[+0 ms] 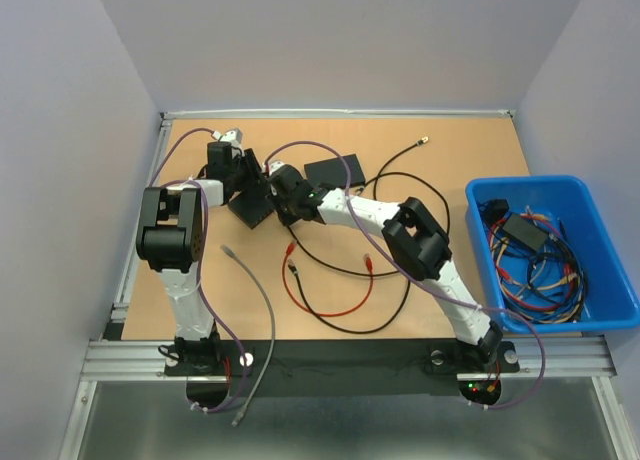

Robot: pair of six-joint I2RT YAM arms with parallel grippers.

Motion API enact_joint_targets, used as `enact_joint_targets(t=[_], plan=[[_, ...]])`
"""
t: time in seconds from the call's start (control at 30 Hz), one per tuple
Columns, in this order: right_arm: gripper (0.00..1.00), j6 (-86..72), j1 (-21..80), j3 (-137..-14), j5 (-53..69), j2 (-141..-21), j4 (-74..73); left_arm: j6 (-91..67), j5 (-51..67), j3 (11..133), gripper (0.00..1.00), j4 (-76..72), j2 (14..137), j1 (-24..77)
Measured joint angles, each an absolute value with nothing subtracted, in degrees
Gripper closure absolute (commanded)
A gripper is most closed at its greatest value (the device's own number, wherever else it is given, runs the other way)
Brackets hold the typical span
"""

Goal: Insert the plug into the switch port

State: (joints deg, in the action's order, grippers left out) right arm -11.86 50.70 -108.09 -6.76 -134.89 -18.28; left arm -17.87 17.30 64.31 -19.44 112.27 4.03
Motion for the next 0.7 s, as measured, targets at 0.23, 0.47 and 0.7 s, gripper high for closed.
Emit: enact_joint_targets(t=[0.23,0.47,0.7], plan=[[0.99,-11.05,50.7,-110.28,-7.49,-135.7,-20.36,-17.82,17.08,64.31,0.44,-19.53,112.27,4.03],[1.0,-10.68,50.7,-111.7,-7.84,-135.76,-21.78,-17.8,16.97,64.31,0.44,-19.53,112.29,4.03],[1.0,-10.76,50.7,-112.14,-7.77,-135.76,-22.02,-17.82,16.95,64.31,0.44,-19.51,112.29,4.03]])
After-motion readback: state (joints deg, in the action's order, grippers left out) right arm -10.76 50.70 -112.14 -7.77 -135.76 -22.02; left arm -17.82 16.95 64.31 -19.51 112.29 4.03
